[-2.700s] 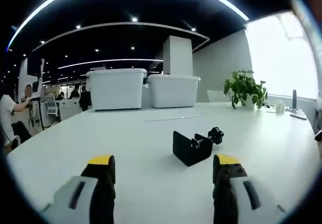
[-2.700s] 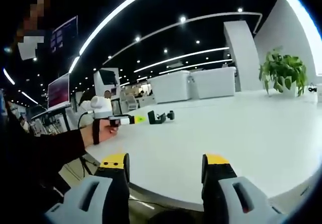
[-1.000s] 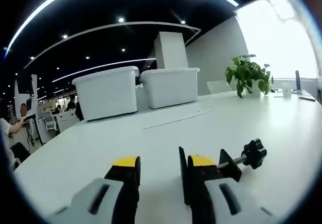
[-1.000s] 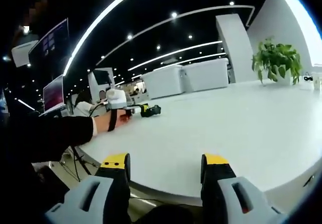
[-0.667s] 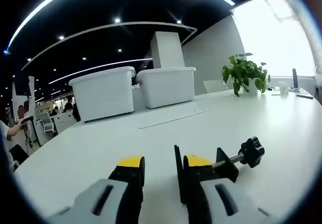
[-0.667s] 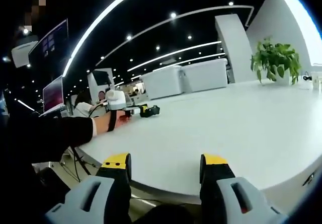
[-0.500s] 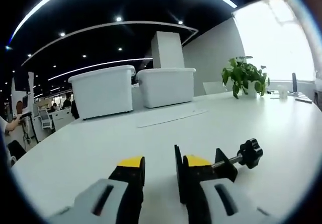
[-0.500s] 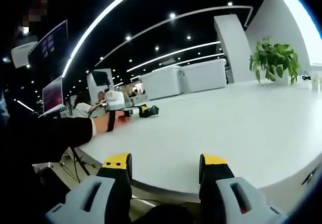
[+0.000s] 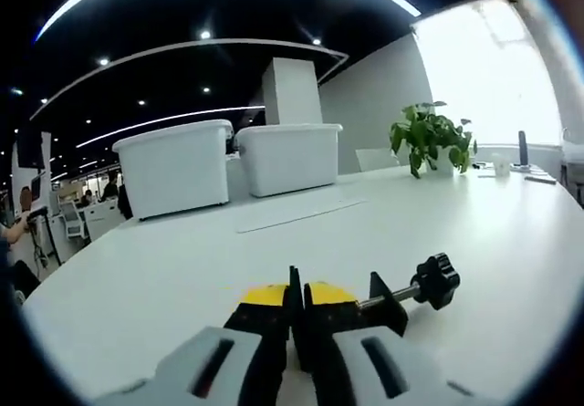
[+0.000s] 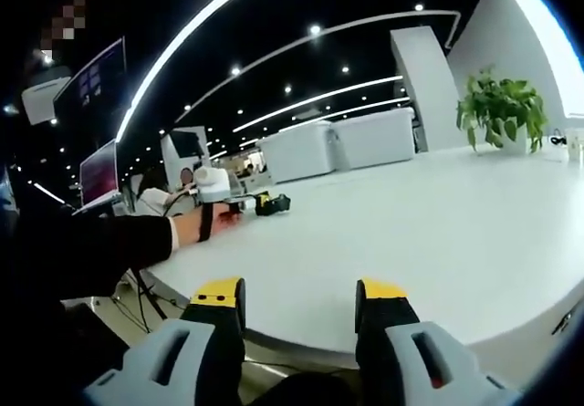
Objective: Clamp the fixed fixture on the desktop, loosen the retaining clip, secure it to the edge of the desk, and tighten the retaining clip.
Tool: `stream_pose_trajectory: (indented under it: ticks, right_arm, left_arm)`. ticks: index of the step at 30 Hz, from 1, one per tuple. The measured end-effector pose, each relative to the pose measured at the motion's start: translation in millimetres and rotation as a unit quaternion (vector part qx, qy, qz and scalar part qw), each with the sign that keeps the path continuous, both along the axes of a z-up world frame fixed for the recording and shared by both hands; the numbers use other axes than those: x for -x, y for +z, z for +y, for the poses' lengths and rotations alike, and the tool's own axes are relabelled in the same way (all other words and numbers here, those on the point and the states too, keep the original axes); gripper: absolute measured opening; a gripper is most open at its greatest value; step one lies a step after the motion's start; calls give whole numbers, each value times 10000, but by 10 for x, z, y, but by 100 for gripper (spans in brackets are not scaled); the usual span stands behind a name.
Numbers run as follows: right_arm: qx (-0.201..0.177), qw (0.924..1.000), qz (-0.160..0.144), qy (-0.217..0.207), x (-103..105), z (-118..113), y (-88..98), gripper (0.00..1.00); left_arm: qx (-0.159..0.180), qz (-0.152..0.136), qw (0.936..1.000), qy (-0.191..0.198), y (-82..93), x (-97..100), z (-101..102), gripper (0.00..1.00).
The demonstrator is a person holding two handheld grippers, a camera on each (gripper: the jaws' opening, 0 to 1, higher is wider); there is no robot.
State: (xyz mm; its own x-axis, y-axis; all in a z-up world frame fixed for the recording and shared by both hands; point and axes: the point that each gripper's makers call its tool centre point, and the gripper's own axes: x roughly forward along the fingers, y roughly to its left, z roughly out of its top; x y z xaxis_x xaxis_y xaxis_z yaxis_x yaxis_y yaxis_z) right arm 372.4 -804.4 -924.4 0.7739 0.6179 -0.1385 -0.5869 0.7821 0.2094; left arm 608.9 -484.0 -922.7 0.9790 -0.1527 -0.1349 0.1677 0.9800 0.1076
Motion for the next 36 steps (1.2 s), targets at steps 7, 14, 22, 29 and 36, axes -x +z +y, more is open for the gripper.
stream_pose_trajectory:
  ticks: [7,14,22,29,36]
  right_arm:
    - [-34,9998,-153,140,-1,130,143,45]
    - [-49,9968,-450,653,-122,618,306,45]
    - [-411,9909,-583,1142,-506,1271,491,45]
    - [-624,9917,-2,1120,-1045,1541,373,37]
    - [-509,9931,164,1047,-1442,1808,194,40]
  left_arm:
    - [218,16,9997,-87,6,4,-16,5]
    - [342,40,9984,-454,6,108,-149,4]
    - [477,76,9959,-770,1,190,-277,4]
    - [477,61,9951,-864,2,214,-301,4]
    - [308,-49,9946,-992,30,272,-351,4]
